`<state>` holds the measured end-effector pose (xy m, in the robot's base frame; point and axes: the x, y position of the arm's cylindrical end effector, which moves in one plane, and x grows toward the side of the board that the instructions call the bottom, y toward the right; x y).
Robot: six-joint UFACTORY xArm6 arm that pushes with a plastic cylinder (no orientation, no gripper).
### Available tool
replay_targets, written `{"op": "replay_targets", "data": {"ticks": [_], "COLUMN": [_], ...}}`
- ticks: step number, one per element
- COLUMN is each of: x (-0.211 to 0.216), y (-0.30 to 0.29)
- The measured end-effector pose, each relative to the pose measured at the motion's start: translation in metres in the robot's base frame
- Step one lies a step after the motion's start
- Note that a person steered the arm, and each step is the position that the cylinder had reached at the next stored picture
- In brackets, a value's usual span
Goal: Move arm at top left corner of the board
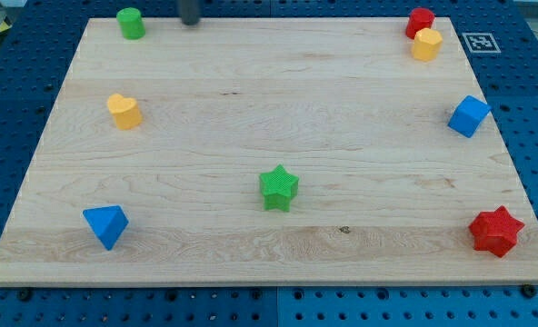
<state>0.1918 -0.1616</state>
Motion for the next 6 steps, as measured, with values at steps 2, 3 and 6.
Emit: {"op": "replay_targets", "data": {"ticks": [2, 3, 6], "x": [0.0, 0.015, 0.068], "y": [-0.017, 0.014, -0.115]}}
